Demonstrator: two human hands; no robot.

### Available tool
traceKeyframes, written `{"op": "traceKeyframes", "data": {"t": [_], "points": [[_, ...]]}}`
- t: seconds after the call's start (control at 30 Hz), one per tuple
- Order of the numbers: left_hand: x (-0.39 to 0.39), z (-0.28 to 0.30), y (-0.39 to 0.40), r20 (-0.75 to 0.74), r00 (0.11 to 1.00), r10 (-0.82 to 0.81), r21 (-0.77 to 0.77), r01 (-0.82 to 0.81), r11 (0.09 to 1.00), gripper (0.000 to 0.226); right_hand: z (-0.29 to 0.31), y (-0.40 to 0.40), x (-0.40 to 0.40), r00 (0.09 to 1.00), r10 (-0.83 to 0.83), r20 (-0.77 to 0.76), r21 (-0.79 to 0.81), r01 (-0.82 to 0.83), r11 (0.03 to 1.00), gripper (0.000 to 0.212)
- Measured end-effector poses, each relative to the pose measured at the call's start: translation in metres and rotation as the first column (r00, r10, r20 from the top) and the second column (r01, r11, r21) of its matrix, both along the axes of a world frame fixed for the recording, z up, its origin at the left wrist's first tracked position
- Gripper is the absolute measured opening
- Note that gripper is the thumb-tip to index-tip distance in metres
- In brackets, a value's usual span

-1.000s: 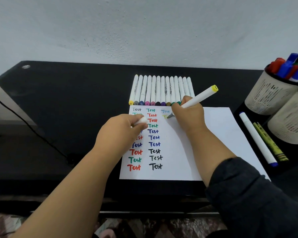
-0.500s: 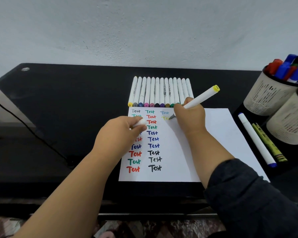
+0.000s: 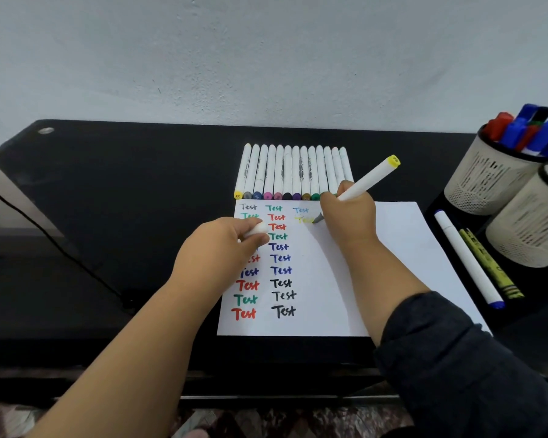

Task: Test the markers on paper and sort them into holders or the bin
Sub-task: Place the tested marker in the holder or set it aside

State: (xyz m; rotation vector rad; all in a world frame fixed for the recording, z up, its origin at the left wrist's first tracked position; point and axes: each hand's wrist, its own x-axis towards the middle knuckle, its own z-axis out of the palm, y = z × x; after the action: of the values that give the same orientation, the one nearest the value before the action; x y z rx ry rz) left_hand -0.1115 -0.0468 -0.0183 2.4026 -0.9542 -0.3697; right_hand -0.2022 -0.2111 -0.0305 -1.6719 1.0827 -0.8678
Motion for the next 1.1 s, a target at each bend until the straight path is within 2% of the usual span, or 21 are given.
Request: {"op": "traceKeyframes", "data": {"t": [0.2,0.3,0.43,0.63,0.93,1.1], "points": [[-0.002,0.002,0.002,-0.043,0.999,0.0,-0.032,-0.001,0.999,0.046,0.007,-0.004,-0.002,0.994,-0.051,0.097,0.158,0.035,0.987,0.031],[-0.007,0.006,0.003,-0.143,0.99,0.005,-0.091,-0.018,0.996,0.044,0.015,-0.007,-0.005,0.995,0.001,0.102,0.243,-0.026,0.97,0.029],[-0.018,0.013,0.009,-0.291,0.957,-0.02,-0.173,-0.032,0.984,0.041,0.03,0.004,-0.019,0.967,0.107,0.232,0.292,-0.174,0.94,0.033],[-0.032,0.022,0.017,-0.374,0.922,-0.096,-0.241,0.003,0.97,0.037,0.042,0.04,-0.04,0.916,0.167,0.364,0.295,-0.283,0.913,0.039],[-0.044,0.024,0.022,-0.388,0.908,-0.16,-0.284,0.047,0.958,0.025,0.044,0.07,-0.05,0.936,0.192,0.294,0.281,-0.276,0.919,0.038],[-0.047,0.024,0.02,-0.316,0.934,-0.168,-0.307,0.067,0.949,0.028,0.042,0.077,-0.047,0.93,0.192,0.312,0.294,-0.286,0.912,0.036]]}}
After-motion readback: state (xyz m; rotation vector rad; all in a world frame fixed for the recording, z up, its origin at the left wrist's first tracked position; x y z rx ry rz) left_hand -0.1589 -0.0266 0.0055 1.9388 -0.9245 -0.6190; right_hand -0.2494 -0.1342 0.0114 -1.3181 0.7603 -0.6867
